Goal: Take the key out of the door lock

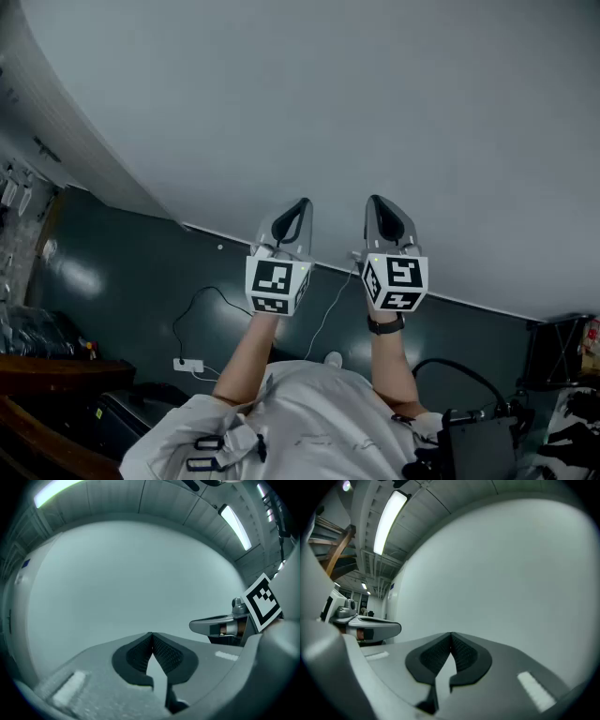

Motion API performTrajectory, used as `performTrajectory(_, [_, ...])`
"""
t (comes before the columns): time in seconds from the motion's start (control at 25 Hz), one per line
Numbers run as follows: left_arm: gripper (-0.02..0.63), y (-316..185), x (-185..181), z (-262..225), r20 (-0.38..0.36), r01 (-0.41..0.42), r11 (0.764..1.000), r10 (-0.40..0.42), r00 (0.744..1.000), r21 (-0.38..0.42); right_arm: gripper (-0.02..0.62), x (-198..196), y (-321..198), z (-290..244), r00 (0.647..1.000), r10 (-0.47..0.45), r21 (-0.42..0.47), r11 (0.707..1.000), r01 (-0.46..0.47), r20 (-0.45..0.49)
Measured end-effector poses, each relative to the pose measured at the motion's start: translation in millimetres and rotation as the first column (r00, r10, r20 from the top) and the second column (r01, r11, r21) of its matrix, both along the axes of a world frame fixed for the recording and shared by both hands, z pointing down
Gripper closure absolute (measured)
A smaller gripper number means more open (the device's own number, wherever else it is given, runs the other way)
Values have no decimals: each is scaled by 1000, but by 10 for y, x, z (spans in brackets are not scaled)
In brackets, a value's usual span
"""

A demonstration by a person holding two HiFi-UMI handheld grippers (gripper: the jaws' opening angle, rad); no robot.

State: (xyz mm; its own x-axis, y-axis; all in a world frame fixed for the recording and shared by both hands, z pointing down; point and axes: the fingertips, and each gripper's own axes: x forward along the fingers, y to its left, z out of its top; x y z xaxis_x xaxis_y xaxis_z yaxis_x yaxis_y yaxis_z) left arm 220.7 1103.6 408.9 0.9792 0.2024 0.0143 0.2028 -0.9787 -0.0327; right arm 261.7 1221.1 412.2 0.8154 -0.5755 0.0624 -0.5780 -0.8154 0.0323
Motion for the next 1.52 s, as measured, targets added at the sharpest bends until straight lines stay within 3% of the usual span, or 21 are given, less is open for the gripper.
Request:
performTrajectory(0.16, [606, -637, -118, -18, 2, 80, 997, -80, 997, 15, 591, -57, -639, 8, 997, -72, 23, 997, 72, 15])
performTrajectory(0.28, [606, -1364, -239, 91, -1, 194, 981, -194, 981, 11, 591, -83, -1362, 140, 983, -179, 55, 983, 177, 27])
performTrajectory(0.48, [606, -2469, -803, -116, -26, 351, 936, -351, 936, 27, 591, -499, -2596, -64, 925, -380, 25, 925, 380, -6])
performTrajectory(0.56, [606, -2903, -1086, -128, -32, 425, 905, -424, 905, 17, 591, -699, -3080, -97, 892, -452, 22, 891, 453, -10])
performTrajectory(0.84, [606, -4632, -2145, -37, -12, 683, 730, -683, 731, 13, 589, -1391, -4980, -94, 715, -698, 32, 714, 699, -48])
performTrajectory(0.96, [606, -5122, -2604, -74, -21, 754, 657, -754, 656, 0, 589, -1707, -5507, -141, 649, -758, 44, 648, 761, -68])
performTrajectory(1.08, [606, -5432, -2932, -13, -12, 809, 587, -809, 587, -16, 589, -2034, -5955, -104, 561, -826, 19, 561, 828, -60])
performTrajectory(1.28, [606, -5761, -2996, 179, 19, 856, 516, -856, 517, -42, 589, -2351, -6537, -96, 422, -899, -50, 429, 902, -119])
performTrajectory(1.4, [606, -6054, -2874, 239, 21, 877, 479, -877, 480, -40, 589, -2321, -6943, 53, 355, -931, -22, 358, 933, -86])
performTrajectory(1.52, [606, -6529, -2799, 268, 20, 914, 403, -914, 404, -47, 589, -2249, -7484, 164, 278, -960, -9, 278, 960, -47])
